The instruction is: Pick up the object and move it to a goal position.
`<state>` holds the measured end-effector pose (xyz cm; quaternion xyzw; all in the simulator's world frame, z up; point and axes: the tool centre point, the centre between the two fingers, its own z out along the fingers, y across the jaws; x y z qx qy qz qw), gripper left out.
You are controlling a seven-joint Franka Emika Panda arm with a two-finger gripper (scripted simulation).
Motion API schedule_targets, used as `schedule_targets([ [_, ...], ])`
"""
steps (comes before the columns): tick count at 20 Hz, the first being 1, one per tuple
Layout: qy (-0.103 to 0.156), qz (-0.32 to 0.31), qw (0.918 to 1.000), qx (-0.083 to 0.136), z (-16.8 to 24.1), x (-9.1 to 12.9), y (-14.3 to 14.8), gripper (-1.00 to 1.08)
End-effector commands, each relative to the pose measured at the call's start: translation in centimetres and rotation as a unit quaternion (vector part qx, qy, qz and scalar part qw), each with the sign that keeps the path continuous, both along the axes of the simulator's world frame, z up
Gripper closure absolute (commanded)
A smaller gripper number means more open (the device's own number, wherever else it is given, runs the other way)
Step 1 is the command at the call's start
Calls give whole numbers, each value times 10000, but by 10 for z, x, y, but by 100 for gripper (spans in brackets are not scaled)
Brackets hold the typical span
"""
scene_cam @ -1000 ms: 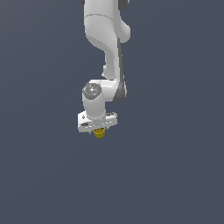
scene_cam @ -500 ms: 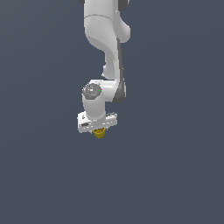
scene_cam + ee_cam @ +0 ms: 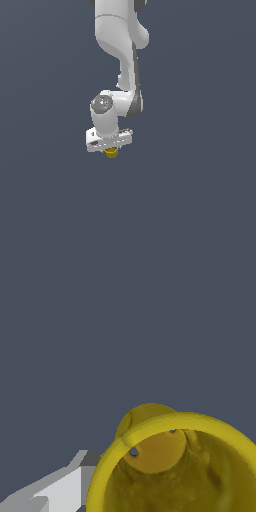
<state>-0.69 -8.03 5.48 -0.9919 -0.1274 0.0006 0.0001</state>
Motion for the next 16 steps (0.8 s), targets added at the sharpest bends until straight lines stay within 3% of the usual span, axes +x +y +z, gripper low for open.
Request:
schedule_targets([
  [1,-11,-3,10000,-2,8,6,-7,108],
  [16,-10,-2,10000,0,78,65,-72,108],
])
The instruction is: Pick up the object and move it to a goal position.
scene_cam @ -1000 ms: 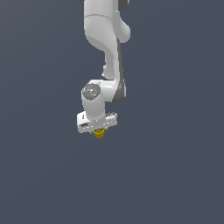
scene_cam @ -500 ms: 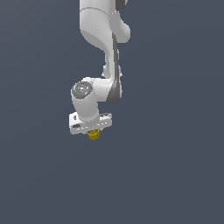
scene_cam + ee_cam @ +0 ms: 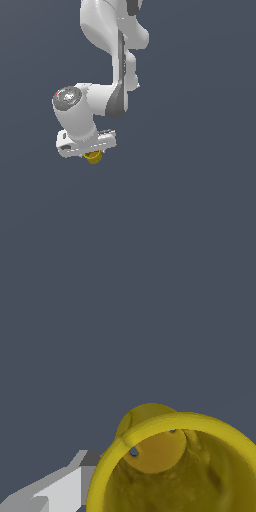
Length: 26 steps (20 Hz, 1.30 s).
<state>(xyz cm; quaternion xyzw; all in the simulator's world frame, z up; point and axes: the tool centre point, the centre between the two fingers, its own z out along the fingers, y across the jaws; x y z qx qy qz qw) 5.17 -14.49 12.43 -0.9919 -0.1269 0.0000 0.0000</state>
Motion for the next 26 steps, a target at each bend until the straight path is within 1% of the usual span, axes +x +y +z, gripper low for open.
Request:
schedule_targets([
  [1,-4,3,10000,0,13,11,-11,108],
  [14,-3,5,10000,1,61,54,-56,108],
  [26,-3,5,10000,1,87,79,-81,108],
])
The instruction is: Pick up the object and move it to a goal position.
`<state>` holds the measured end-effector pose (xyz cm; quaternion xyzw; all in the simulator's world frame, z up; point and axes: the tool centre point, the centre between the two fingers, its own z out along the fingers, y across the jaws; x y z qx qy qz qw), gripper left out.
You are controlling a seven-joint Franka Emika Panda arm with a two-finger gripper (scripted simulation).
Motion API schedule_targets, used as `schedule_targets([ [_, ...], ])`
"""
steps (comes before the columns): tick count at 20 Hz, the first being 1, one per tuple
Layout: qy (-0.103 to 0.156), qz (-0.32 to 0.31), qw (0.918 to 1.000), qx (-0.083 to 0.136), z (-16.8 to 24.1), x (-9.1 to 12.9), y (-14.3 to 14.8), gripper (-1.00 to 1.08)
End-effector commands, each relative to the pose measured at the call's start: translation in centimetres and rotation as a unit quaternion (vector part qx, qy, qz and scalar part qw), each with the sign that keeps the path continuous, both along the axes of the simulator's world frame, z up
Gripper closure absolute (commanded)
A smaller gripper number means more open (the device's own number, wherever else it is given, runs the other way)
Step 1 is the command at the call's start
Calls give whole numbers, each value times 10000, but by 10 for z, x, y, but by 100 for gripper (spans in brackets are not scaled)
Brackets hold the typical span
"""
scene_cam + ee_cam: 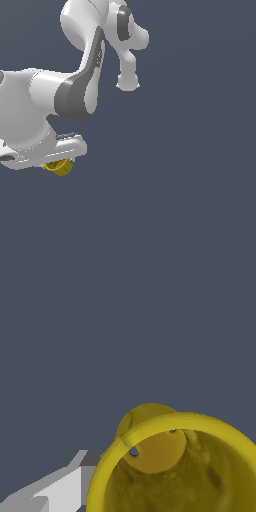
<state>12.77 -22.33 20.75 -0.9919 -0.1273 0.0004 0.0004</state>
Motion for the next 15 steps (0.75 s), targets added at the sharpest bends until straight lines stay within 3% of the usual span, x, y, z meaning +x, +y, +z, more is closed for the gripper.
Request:
schedule_targets([
  [1,-7,2,10000,-2,5,4,-3,108],
  [15,-7,2,10000,-2,12,11,-10,108],
])
